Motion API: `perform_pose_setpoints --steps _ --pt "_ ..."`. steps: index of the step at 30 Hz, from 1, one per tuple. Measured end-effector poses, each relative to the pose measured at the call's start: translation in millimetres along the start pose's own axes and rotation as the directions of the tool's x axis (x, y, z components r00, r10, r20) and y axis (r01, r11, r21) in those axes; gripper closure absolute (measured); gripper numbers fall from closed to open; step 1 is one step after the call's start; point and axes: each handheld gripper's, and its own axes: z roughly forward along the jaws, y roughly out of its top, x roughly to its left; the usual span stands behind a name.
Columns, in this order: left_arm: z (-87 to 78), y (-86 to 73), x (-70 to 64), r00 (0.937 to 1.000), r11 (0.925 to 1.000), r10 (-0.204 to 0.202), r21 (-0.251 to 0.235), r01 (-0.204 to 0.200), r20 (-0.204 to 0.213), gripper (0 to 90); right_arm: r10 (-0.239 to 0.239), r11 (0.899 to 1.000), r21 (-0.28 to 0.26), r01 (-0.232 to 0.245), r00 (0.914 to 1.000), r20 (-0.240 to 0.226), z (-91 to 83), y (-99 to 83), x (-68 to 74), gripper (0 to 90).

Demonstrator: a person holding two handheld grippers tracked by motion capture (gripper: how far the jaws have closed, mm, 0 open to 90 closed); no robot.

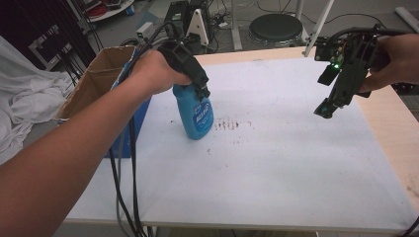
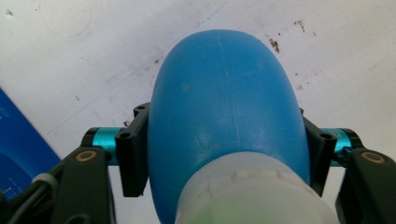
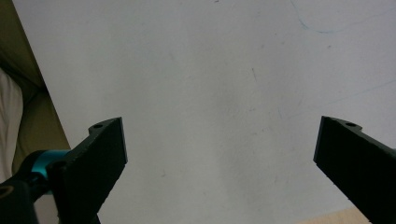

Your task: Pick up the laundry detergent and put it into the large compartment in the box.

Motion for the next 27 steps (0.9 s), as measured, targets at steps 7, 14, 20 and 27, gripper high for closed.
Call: perform_pose_setpoints --steps 7,14,20,27 --pt "0.0 0.6 0.8 0.9999 0.9999 0.001 0.011 -0.001 0.011 36.8 -0.008 1.0 -0.003 0.008 1.0 -0.002 0.5 0.1 -1.0 1.7" --pt "-0.8 2.1 1.4 0.9999 0.9996 0.002 0.027 -0.002 0.012 37.5 -0.004 1.0 -0.004 0.004 1.0 -0.001 -0.3 -0.7 -0.9 1.7" --pt "-12.9 1.4 2.8 0.9998 0.9995 0.008 0.029 -0.009 0.02 37.5 -0.003 1.0 -0.006 0.003 1.0 0.002 -1.3 -2.3 -1.0 1.7" --pt "-43.4 -3.8 3.9 0.9995 0.9997 0.025 0.007 -0.025 0.017 37.5 0.0 1.0 -0.003 0.0 1.0 0.004 -2.8 -3.3 0.6 1.7"
